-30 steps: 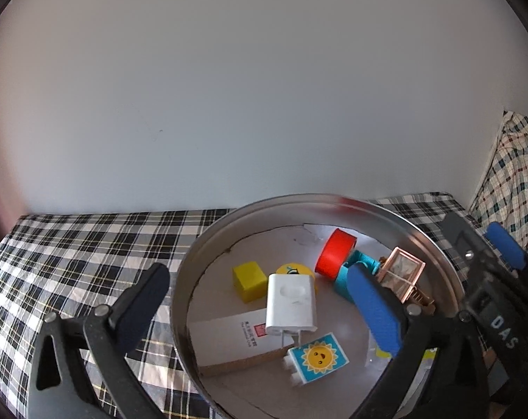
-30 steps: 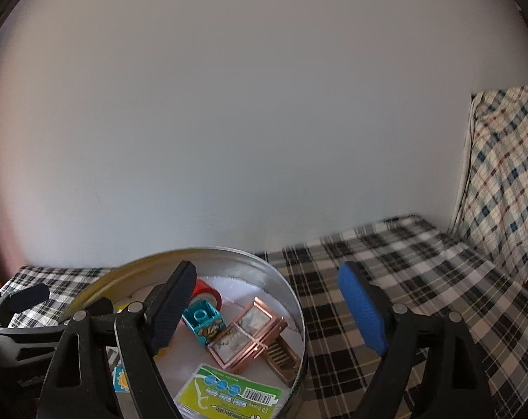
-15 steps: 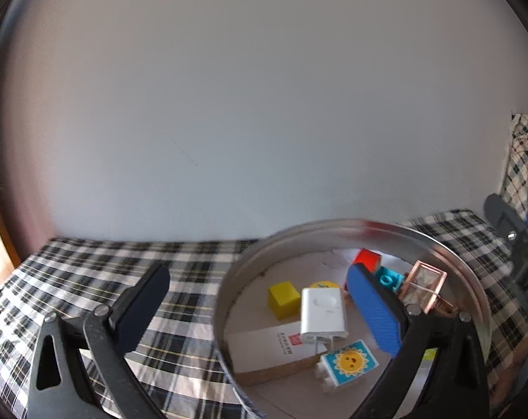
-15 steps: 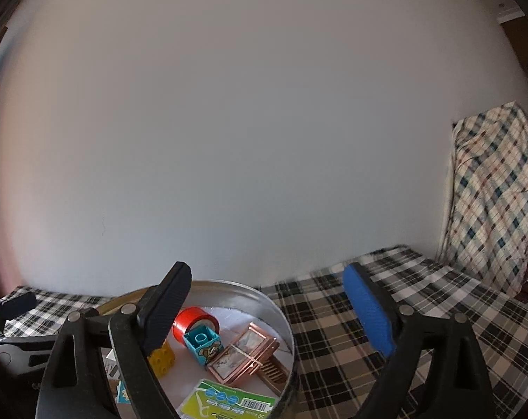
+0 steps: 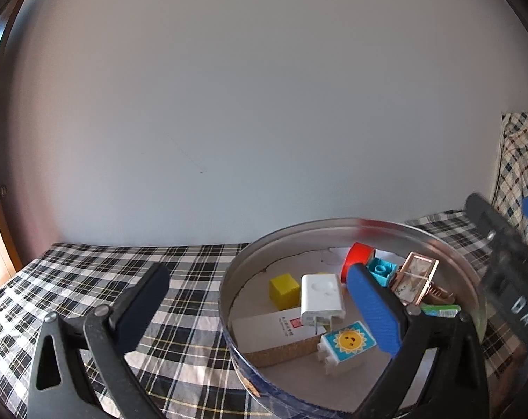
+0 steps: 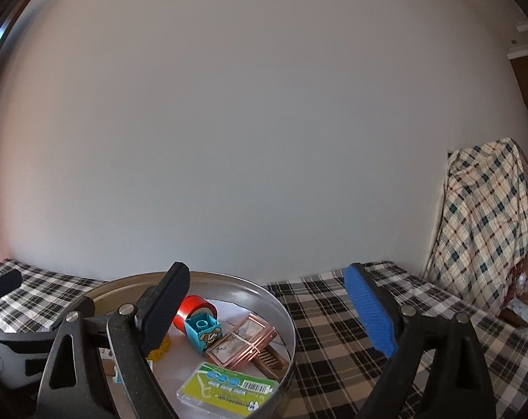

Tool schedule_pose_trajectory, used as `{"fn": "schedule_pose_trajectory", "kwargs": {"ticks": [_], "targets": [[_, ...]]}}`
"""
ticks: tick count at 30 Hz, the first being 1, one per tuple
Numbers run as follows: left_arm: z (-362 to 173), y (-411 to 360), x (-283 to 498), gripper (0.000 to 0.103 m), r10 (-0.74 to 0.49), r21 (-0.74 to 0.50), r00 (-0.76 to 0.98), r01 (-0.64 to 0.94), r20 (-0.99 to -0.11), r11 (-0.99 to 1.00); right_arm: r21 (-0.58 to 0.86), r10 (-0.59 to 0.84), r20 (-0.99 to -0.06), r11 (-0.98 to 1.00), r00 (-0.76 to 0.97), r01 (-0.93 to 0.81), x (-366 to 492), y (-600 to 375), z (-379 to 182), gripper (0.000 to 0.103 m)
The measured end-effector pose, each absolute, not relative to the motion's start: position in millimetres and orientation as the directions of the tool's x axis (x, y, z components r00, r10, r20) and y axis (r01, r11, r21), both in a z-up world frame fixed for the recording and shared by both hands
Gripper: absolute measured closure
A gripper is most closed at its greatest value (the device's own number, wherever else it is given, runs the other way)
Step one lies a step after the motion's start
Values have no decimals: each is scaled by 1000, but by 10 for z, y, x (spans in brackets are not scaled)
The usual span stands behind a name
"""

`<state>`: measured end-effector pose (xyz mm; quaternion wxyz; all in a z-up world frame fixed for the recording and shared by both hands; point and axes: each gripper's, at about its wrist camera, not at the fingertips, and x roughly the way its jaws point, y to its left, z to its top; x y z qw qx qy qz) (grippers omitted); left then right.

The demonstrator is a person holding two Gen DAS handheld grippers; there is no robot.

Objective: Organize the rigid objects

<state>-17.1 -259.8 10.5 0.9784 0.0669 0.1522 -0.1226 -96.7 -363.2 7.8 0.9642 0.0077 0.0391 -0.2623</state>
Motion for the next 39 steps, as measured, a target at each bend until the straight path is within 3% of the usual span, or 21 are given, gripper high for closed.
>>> {"fn": "schedule_pose_trajectory", "kwargs": {"ticks": [5, 17, 27, 39], "targets": [[120, -2588, -184, 1, -228, 87, 921, 267, -316, 960, 49, -557, -47, 828, 829, 559, -1126, -3706, 79, 11], [80, -2538, -87, 0, -237, 55, 905, 273, -354, 960, 93, -592, -94, 795, 801, 599, -1140, -3834, 57, 11], [81, -2574, -159, 0, -254, 79, 904, 297, -345, 952, 36, -579, -32, 814, 815, 579, -1175, -3651, 86, 11], [86, -2496, -290, 0, -278, 59, 897, 316, -343, 947, 6, -539, -22, 842, 842, 539, -1243, -3490, 85, 10]]}}
